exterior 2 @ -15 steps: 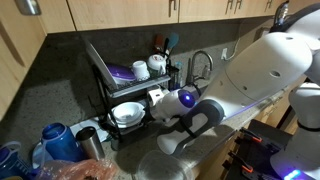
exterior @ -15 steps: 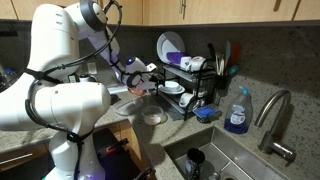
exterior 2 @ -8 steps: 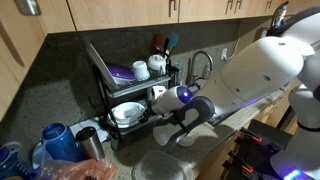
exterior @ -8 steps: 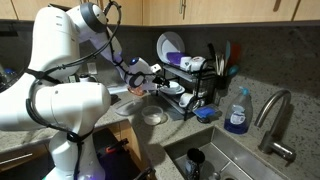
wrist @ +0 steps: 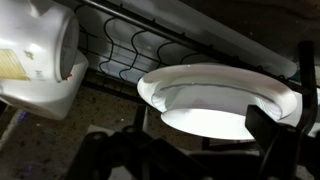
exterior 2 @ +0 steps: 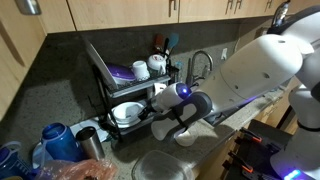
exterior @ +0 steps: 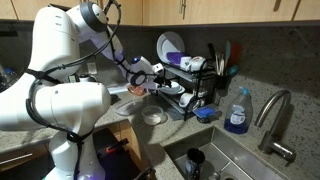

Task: Take the bowl from the rack and put it on the counter

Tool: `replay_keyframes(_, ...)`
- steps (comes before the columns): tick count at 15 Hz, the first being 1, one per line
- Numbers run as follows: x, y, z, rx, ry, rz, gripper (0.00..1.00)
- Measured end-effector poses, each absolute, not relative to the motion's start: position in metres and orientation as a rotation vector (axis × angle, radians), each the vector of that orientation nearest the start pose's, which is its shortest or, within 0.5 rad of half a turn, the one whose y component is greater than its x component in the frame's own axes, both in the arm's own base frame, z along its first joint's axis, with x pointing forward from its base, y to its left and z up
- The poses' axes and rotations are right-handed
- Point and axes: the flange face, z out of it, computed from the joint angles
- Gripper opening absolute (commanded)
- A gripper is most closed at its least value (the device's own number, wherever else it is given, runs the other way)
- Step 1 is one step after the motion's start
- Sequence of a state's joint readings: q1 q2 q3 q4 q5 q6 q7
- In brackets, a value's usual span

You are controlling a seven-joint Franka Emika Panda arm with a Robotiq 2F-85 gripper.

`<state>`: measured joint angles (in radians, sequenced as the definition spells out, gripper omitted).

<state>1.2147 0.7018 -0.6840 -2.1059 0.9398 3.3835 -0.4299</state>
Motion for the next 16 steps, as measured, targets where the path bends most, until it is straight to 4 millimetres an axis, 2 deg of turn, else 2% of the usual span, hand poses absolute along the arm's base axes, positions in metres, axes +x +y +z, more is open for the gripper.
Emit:
replay_keyframes(14, 0.5434, 0.2473, 0.2406, -3.014, -0.355, -1.301, 1.00)
replay_keyframes(16, 0.5446, 0.2479, 0.2397, -3.015, -0.310, -1.313, 1.00)
